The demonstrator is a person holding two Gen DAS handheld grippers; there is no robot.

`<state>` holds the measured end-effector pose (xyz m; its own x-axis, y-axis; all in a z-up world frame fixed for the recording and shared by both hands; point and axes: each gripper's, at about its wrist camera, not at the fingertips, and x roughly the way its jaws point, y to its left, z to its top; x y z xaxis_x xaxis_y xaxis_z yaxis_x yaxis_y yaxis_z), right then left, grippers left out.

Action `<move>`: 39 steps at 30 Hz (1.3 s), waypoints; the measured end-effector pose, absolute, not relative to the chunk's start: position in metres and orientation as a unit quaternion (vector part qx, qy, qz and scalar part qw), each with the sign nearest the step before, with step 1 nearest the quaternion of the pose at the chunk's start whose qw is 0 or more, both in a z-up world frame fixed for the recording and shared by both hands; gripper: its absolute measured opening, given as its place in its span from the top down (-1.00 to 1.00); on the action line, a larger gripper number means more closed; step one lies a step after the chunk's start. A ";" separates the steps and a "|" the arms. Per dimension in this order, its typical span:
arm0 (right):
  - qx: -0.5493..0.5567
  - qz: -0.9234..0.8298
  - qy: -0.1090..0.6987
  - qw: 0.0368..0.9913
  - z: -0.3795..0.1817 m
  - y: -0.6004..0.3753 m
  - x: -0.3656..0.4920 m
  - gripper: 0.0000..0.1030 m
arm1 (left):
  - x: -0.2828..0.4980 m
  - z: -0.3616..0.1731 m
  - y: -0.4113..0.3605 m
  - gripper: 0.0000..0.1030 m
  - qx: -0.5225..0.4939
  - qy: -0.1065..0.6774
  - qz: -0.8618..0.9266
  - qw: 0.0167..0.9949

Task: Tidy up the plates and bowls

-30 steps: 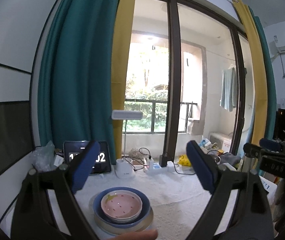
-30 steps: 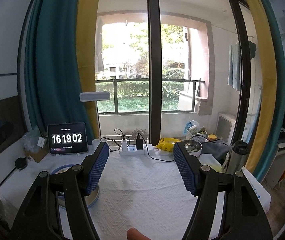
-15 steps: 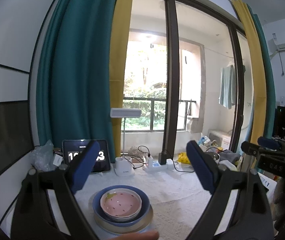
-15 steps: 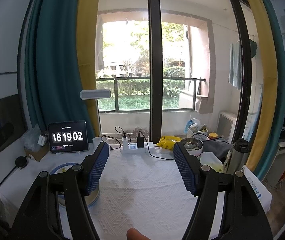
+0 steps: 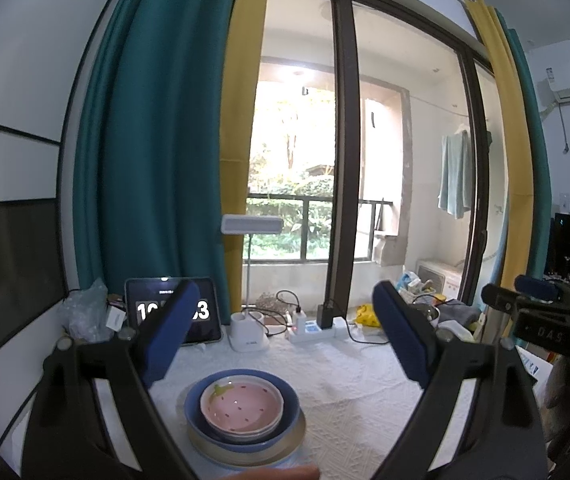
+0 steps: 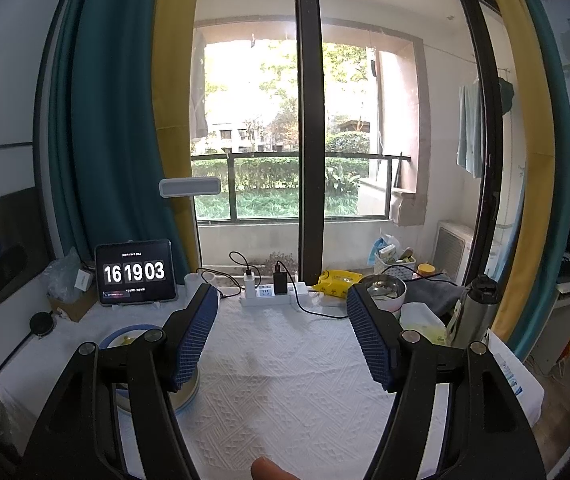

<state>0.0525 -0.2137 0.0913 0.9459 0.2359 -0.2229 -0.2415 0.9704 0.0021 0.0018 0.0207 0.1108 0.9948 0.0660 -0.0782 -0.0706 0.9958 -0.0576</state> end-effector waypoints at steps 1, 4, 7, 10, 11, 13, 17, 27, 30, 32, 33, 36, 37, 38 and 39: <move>-0.013 0.121 0.111 0.986 0.091 -0.214 0.053 -0.37 | 0.002 0.111 0.021 -0.75 -0.030 0.038 0.034 0.998; -0.013 0.121 0.112 0.986 0.091 -0.214 0.053 -0.37 | 0.003 0.110 0.021 -0.75 -0.032 0.039 0.035 0.998; -0.014 0.121 0.114 0.986 0.090 -0.214 0.053 -0.37 | 0.003 0.108 0.021 -0.75 -0.035 0.042 0.036 0.998; -0.014 0.120 0.117 0.986 0.089 -0.214 0.055 -0.37 | 0.004 0.107 0.021 -0.75 -0.035 0.042 0.036 0.998; -0.014 0.120 0.117 0.986 0.088 -0.213 0.056 -0.37 | 0.004 0.107 0.021 -0.75 -0.035 0.042 0.036 0.998; -0.015 0.121 0.117 0.986 0.088 -0.213 0.056 -0.37 | 0.004 0.106 0.021 -0.75 -0.036 0.042 0.036 0.998; -0.015 0.122 0.117 0.986 0.088 -0.213 0.057 -0.37 | 0.005 0.106 0.021 -0.75 -0.035 0.043 0.036 0.998; -0.015 0.121 0.117 0.986 0.088 -0.213 0.057 -0.37 | 0.003 0.106 0.020 -0.75 -0.037 0.039 0.035 0.998; -0.015 0.121 0.117 0.986 0.088 -0.213 0.057 -0.37 | 0.003 0.106 0.021 -0.75 -0.037 0.039 0.034 0.998; -0.015 0.121 0.117 0.986 0.088 -0.213 0.057 -0.37 | 0.003 0.105 0.021 -0.75 -0.038 0.039 0.034 0.998; -0.015 0.121 0.118 0.986 0.088 -0.213 0.057 -0.37 | 0.003 0.106 0.021 -0.75 -0.037 0.039 0.034 0.998; -0.014 0.121 0.118 0.985 0.087 -0.213 0.058 -0.37 | 0.003 0.105 0.021 -0.75 -0.038 0.040 0.033 0.998; -0.015 0.122 0.119 0.985 0.087 -0.214 0.059 -0.37 | 0.003 0.105 0.021 -0.75 -0.039 0.040 0.032 0.998; -0.016 0.122 0.120 0.985 0.086 -0.214 0.060 -0.37 | 0.003 0.105 0.021 -0.75 -0.040 0.040 0.030 0.998; -0.016 0.122 0.121 0.985 0.085 -0.214 0.061 -0.37 | 0.004 0.104 0.020 -0.75 -0.038 0.039 0.030 0.998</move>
